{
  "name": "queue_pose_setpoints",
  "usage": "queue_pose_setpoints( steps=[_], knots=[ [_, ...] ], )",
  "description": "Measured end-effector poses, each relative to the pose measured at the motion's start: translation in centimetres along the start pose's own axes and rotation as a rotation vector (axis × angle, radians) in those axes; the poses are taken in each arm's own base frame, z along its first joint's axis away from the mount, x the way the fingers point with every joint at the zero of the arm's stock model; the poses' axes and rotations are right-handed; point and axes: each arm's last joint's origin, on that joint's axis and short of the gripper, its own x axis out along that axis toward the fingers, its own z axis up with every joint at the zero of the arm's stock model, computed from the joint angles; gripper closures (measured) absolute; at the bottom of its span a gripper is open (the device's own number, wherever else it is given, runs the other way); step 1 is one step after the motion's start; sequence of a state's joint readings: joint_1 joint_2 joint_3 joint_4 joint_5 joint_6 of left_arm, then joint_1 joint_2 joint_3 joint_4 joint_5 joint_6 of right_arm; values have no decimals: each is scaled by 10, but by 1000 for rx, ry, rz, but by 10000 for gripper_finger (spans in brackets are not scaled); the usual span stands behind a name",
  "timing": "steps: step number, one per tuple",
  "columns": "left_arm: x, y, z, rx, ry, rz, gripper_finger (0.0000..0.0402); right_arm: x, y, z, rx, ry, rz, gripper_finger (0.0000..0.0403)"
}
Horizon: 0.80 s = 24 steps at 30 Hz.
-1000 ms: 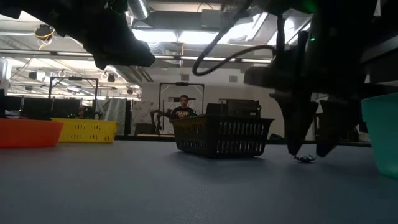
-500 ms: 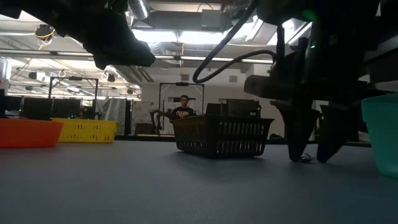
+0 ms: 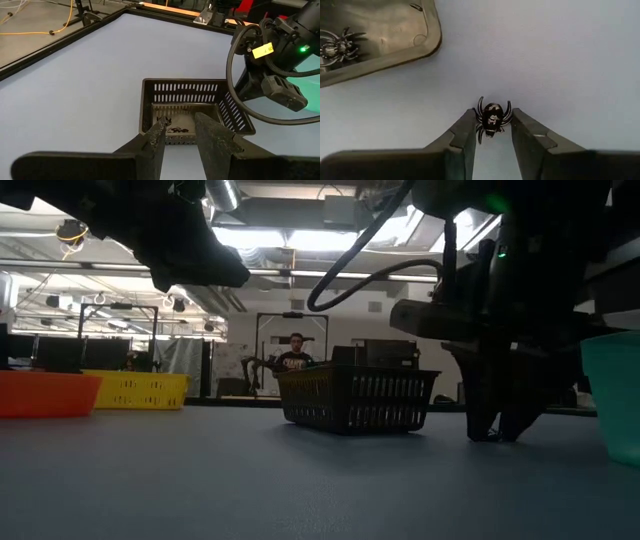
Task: Sort Halloween decoration
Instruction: Put the black spider toy into the black bin
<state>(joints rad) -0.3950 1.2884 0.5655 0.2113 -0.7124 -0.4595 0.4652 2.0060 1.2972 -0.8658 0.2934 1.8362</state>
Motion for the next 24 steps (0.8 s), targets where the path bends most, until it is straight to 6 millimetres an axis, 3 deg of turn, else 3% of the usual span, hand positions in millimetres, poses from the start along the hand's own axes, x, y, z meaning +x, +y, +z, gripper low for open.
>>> queue_pose_setpoints(
  steps=[24],
  knots=[
    [0, 0, 0, 0, 0, 0, 310, -10, -7, 5, -18, 15, -33, 297]
  ],
)
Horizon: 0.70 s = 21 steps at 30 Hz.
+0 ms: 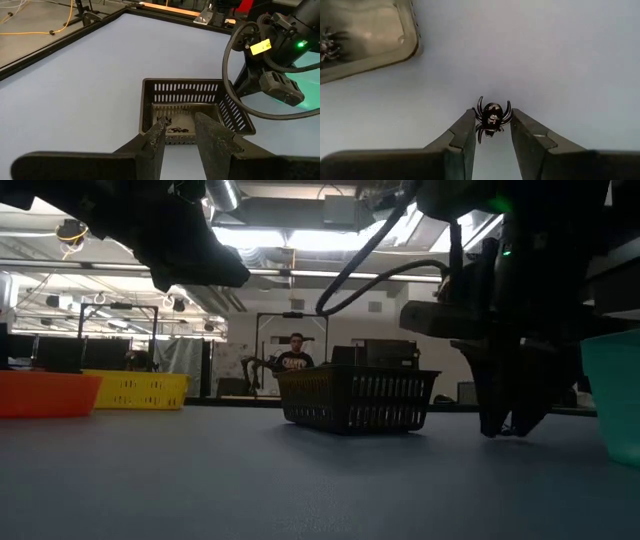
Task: Sort Halloween decoration
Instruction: Put the black spider toy into the black bin
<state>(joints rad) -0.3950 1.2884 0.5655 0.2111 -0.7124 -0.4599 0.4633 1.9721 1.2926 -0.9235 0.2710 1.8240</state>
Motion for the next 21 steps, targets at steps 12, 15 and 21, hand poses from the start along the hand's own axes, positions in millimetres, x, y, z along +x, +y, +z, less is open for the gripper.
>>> queue_pose_setpoints(
  steps=[12, 15, 21],
  knots=[
    [0, 0, 0, -1, -1, -1, 310, -27, -10, 10, -21, 6, 18, 297],
    [0, 0, 0, -1, -2, -1, 310, -36, -11, 14, -30, -2, 51, 297],
    [0, 0, 0, -1, -2, -1, 310, -49, -14, 19, -43, -35, 103, 297]
  ],
)
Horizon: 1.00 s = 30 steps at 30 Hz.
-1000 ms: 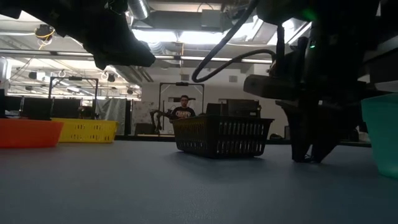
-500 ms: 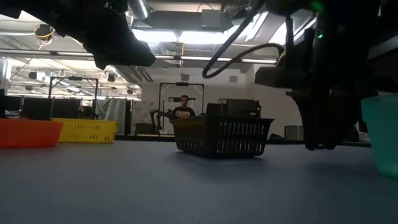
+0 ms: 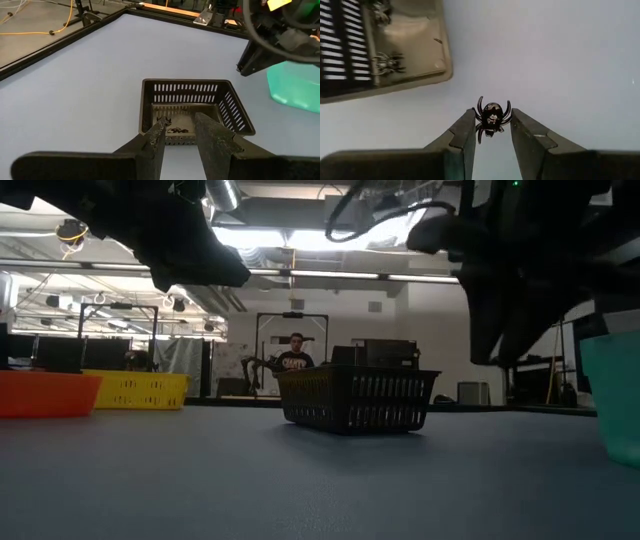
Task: Sort Halloween decoration
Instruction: Put the black spider toy into the black bin
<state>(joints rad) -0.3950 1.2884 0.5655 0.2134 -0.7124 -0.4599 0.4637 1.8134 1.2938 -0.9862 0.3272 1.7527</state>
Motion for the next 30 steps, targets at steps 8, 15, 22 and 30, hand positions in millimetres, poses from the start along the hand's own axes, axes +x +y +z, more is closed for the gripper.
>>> queue_pose_setpoints(
  steps=[8, 15, 22, 30],
  knots=[
    [0, 0, 0, 0, 0, 0, 310, -4, 6, 1, -50, -20, 83, 297],
    [0, 0, 0, 0, 0, 0, 310, -5, 13, 1, -121, -42, 146, 297],
    [0, 0, 0, 0, 0, 0, 310, -5, 14, 1, -185, -49, 159, 297],
    [0, 0, 0, 0, 0, 0, 310, -6, 17, 0, -268, -56, 185, 297]
  ],
)
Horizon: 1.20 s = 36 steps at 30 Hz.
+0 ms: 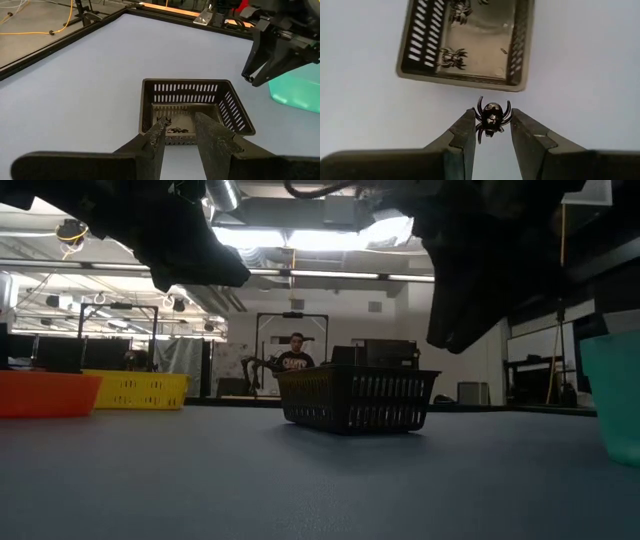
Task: Sort Halloween decoration
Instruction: Put the black spider toy into the black bin
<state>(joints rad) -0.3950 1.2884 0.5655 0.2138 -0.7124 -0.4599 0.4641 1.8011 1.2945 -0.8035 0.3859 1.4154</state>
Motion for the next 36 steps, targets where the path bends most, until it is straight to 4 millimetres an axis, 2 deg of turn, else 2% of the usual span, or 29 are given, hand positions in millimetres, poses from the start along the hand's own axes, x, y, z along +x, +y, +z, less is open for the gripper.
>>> queue_pose_setpoints(
  steps=[10, 24, 30, 36],
  knots=[
    [0, 0, 0, 1, 1, 0, 310, -6, 10, 12, -74, -92, 116, 297],
    [0, 0, 0, 2, 2, 1, 310, 6, 14, 62, -264, -228, 179, 297],
    [0, 0, 0, 2, 2, 1, 310, 12, 12, 71, -358, -224, 174, 297],
    [0, 0, 0, 2, 2, 1, 310, 12, 12, 70, -427, -220, 173, 297]
  ],
)
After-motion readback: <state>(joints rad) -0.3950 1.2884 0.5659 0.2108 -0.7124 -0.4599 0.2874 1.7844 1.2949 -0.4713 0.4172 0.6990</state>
